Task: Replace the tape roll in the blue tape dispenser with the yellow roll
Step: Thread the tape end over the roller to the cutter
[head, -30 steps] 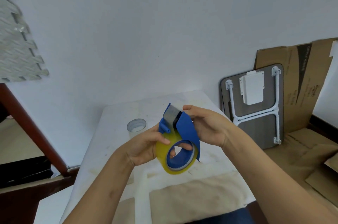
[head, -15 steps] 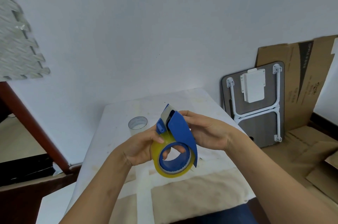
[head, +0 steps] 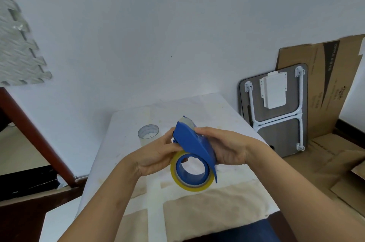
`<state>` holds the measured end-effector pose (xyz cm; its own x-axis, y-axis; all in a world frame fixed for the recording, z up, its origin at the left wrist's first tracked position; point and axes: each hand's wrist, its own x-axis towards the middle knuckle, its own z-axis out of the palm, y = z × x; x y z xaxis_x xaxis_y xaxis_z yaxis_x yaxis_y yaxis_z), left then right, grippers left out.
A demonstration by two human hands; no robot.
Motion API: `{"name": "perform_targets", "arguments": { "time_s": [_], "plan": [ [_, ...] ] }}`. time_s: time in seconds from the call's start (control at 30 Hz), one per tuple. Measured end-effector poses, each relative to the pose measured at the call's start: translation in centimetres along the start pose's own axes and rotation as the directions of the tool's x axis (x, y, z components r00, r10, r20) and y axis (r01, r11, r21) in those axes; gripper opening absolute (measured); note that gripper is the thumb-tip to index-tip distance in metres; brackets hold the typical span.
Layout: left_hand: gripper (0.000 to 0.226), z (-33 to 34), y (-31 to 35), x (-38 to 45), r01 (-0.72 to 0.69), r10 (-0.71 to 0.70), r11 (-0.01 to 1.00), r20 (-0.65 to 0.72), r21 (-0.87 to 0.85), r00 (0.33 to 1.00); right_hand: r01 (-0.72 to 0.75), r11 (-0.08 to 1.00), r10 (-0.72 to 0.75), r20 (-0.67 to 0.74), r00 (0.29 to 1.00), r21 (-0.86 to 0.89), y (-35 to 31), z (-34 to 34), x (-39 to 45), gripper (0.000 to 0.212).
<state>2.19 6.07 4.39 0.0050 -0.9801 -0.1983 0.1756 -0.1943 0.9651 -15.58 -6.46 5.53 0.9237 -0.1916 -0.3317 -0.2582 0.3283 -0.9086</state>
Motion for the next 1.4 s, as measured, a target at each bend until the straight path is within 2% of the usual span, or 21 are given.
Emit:
{"name": "perform_targets", "arguments": {
  "time_s": [0.07,0.13,0.2,0.27,0.3,0.37,0.43,0.5,0.57,0.6,0.67,0.87,0.93,1.07,1.1,1.17,1.2,1.3,1.4],
  "plan": [
    [0.041,-0.1,-0.1,0.3,0.004,-0.002,0.999,-0.053,0.046,0.999,0.017,1.000,-0.019,-0.062,0.998,-0.024,0.4,-0.2,0.4,0.059],
    [0.046,-0.4,0.1,0.5,-0.017,0.022,0.998,-0.091,0.058,0.996,0.047,0.998,-0.053,-0.163,0.985,-0.041,0.8,-0.1,0.7,0.057],
    [0.050,-0.9,0.4,0.6,-0.047,0.059,0.995,-0.146,0.087,0.988,0.057,0.998,-0.061,-0.276,0.959,-0.024,1.0,0.0,1.0,0.051],
    [0.045,-0.7,0.8,0.7,-0.086,0.128,0.982,-0.255,0.170,0.958,0.063,0.997,-0.071,-0.381,0.922,-0.034,1.1,0.2,1.2,0.044],
    [0.042,-0.4,1.1,0.7,-0.106,0.188,0.963,-0.339,0.247,0.922,0.069,0.996,-0.086,-0.424,0.901,-0.055,1.0,0.3,1.3,0.042],
    [0.034,0.7,1.5,0.9,-0.123,0.355,0.894,-0.514,0.430,0.781,0.090,0.990,-0.134,-0.496,0.858,-0.112,0.9,0.4,1.7,0.044],
    [0.022,1.9,1.8,0.9,-0.155,0.552,0.772,-0.530,0.616,0.644,0.103,0.978,-0.190,-0.573,0.797,-0.181,0.9,0.7,2.1,0.044],
    [0.014,2.7,1.9,1.1,-0.160,0.724,0.555,-0.379,0.816,0.577,0.113,0.962,-0.252,-0.645,0.722,-0.249,1.0,0.9,2.4,0.041],
    [0.020,2.7,1.5,1.7,-0.085,0.798,0.291,-0.193,0.953,0.571,0.133,0.942,-0.318,-0.687,0.654,-0.309,1.1,0.9,2.5,0.039],
    [0.026,2.5,1.2,2.1,-0.036,0.797,0.200,-0.141,0.979,0.588,0.142,0.933,-0.342,-0.697,0.630,-0.330,1.2,0.9,2.5,0.039],
    [0.028,2.2,0.7,3.0,0.021,0.780,0.133,-0.118,0.991,0.614,0.142,0.919,-0.374,-0.706,0.601,-0.367,1.3,0.8,2.5,0.038],
    [0.008,2.0,1.1,4.4,0.036,0.823,0.082,-0.088,0.996,0.561,0.128,0.891,-0.422,-0.691,0.587,-0.435,1.2,0.0,2.4,0.036],
    [0.001,2.1,1.4,4.8,0.033,0.835,0.099,-0.101,0.995,0.541,0.124,0.898,-0.407,-0.691,0.598,-0.422,1.4,-0.4,2.6,0.033],
    [0.005,2.0,1.6,5.3,-0.089,0.743,0.411,-0.277,0.907,0.610,0.077,0.900,-0.385,-0.700,0.602,-0.429,1.8,-1.1,2.8,0.026],
    [0.014,2.0,1.6,5.4,-0.070,0.718,0.416,-0.280,0.907,0.638,0.067,0.896,-0.387,-0.700,0.600,-0.439,1.9,-1.2,2.7,0.028],
    [0.029,1.9,1.0,5.6,-0.011,0.683,0.342,-0.241,0.940,0.690,0.057,0.882,-0.406,-0.693,0.595,-0.468,2.0,-1.1,2.6,0.035],
    [0.029,1.8,0.8,5.8,0.004,0.688,0.305,-0.223,0.952,0.691,0.046,0.870,-0.420,-0.688,0.593,-0.491,2.0,-1.1,2.6,0.038],
    [0.013,1.4,0.7,6.3,0.034,0.721,0.280,-0.234,0.959,0.652,0.009,0.830,-0.456,-0.671,0.584,-0.557,2.0,-1.2,2.6,0.043],
    [0.011,1.4,0.9,6.4,0.083,0.752,0.241,-0.240,0.967,0.614,-0.016,0.801,-0.483,-0.662,0.574,-0.599,1.9,-1.4,2.6,0.043]
  ]
}}
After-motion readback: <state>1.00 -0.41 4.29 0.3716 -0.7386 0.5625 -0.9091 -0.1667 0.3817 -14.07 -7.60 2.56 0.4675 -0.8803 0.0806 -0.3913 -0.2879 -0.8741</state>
